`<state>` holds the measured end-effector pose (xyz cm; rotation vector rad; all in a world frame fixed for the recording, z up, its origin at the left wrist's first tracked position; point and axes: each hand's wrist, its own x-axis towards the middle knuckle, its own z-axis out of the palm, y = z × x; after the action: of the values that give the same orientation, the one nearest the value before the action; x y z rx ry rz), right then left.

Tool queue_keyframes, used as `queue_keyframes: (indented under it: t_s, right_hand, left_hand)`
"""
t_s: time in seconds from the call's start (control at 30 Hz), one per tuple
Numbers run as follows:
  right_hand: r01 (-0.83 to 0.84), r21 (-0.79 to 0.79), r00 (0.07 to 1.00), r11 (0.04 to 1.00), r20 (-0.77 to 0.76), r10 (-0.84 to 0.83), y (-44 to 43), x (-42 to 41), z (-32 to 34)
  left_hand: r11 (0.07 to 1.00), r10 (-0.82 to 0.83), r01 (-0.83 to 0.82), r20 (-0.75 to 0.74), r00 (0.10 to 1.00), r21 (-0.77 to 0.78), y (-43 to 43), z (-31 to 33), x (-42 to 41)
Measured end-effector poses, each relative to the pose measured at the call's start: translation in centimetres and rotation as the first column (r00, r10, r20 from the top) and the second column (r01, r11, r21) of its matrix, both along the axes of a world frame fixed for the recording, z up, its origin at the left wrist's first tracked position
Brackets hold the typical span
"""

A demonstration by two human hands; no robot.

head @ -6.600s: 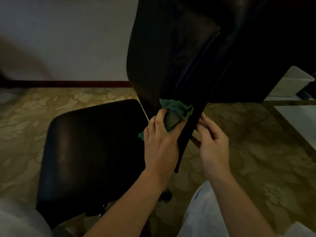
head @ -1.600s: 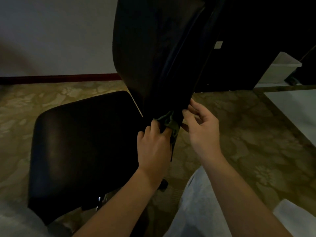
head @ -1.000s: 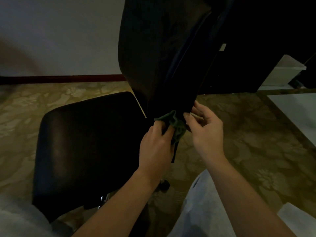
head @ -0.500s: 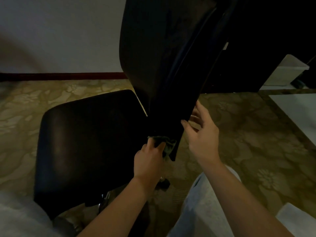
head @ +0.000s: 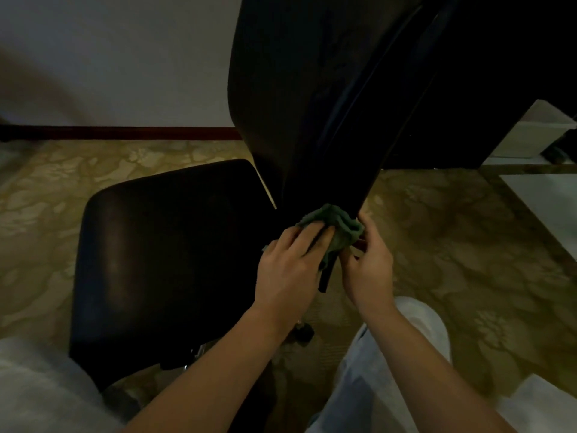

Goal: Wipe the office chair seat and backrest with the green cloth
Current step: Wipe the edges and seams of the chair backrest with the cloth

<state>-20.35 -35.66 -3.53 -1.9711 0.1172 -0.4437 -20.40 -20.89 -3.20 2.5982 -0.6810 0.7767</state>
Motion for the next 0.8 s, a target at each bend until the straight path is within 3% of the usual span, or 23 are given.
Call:
queue_keyframes:
  t_s: [0.17, 0.43, 0.53, 0.63, 0.8]
  right_hand:
    - [0.022, -0.022, 1.0, 1.0, -0.018, -0.022, -0.2, 0.1, -0.3]
    - [-0.002, -0.005, 0.998, 1.0, -0.056, 0.002, -0.3, 0.2, -0.1]
    - [-0.034, 0.032, 0.996, 0.999, -0.081, 0.036, -0.6, -0.1, 0.3]
    - [-0.09, 0.174, 0.989, 0.981, -0.102, 0.108, -0.7, -0.4, 0.9]
    - [-0.054, 0.389, 0.984, 0.92, -0.136, 0.116, -0.6, -0.1, 1.6]
  left_hand:
    - [0.994, 0.018, -0.013, -0.052, 0.999, 0.106, -1.1, -0.2, 0.6]
    - [0.99, 0.034, -0.013, -0.148, 0.988, 0.14, -1.5, -1.4, 0.3]
    - [0.953, 0.031, 0.053, -0.274, 0.961, 0.297, -0.7, -2.6, 0.1]
    - [0.917, 0.079, 0.083, -0.381, 0.921, 0.391, 1.2, -4.8, -0.1]
    - [0.971, -0.047, 0.085, -0.171, 0.984, 0.222, 2.6, -5.3, -1.4]
